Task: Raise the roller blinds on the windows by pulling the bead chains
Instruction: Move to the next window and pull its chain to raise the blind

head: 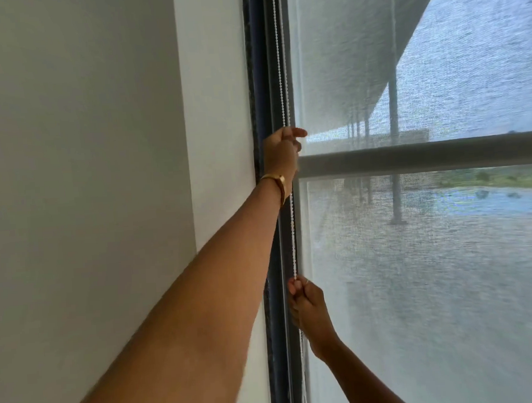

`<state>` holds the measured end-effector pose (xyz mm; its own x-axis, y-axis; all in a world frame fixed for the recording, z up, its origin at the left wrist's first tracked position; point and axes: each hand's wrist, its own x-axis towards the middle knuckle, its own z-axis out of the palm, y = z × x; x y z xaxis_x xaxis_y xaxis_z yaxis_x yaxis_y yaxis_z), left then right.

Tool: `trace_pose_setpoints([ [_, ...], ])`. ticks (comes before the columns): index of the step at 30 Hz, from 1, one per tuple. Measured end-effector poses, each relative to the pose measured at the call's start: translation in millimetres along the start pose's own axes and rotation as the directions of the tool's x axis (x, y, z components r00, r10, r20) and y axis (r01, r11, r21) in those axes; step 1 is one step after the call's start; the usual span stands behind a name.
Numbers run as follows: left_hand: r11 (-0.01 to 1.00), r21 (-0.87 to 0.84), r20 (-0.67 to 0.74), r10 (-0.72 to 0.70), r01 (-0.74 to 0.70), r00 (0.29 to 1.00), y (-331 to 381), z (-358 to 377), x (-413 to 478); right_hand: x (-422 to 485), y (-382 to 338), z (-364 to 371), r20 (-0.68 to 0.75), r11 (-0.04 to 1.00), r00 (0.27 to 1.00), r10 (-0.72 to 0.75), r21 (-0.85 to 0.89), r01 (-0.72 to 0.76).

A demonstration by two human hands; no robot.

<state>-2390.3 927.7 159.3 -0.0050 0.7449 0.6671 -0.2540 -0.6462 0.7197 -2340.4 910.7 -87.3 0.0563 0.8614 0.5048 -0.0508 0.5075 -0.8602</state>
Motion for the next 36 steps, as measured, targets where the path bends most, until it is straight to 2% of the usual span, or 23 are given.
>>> trace_pose_setpoints([
  [4, 0.982, 0.151, -0.078, 0.130, -0.117, 0.988, -22.4, -16.3, 1.7, -9.5, 2.6, 10.5, 0.219, 0.996, 0.975, 0.042, -0.083, -0.024],
  [6, 0.962, 0.234, -0.097, 0.164, -0.138, 0.982, -36.7, -20.2, -4.6, -3.8, -3.6, 8.1, 0.277, 0.993, 0.957, 0.083, -0.104, -0.056],
  [10, 0.950, 0.283, -0.064, 0.157, -0.133, 0.986, -74.8, -22.8, -33.2, 35.4, -38.6, -2.5, 0.112, 0.996, 0.989, 0.093, -0.017, -0.092],
  [15, 0.979, 0.202, -0.040, 0.014, -0.005, 0.999, -128.4, -38.1, -68.1, 93.5, -92.5, -14.9, -0.027, 0.989, 0.994, -0.110, -0.106, 0.107],
  [20, 0.950, 0.286, -0.074, -0.106, 0.123, 0.992, -186.1, -50.2, -95.1, 137.4, -143.3, -6.9, -0.025, 0.971, 0.972, -0.233, -0.059, 0.231],
  [23, 0.940, 0.293, -0.069, -0.160, 0.173, 0.985, -209.3, -51.2, -113.3, 157.0, -151.6, 4.9, -0.024, 0.974, 0.973, -0.228, -0.007, 0.228],
  [28, 0.924, 0.315, -0.072, -0.206, 0.219, 0.976, -220.2, -54.1, -115.8, 163.2, -127.7, 7.6, -0.072, 0.947, 0.961, -0.268, -0.204, 0.249],
  [32, 0.905, 0.151, 0.004, -0.404, 0.399, 0.915, -212.7, -58.2, -100.9, 158.9, -124.1, 5.5, -0.077, 0.918, 0.942, -0.325, -0.263, 0.296],
  [36, 0.904, 0.011, 0.032, -0.427, 0.427, 0.904, -188.6, -54.2, -73.7, 153.8, -101.5, -4.3, -0.133, 0.858, 0.898, -0.419, -0.381, 0.344],
])
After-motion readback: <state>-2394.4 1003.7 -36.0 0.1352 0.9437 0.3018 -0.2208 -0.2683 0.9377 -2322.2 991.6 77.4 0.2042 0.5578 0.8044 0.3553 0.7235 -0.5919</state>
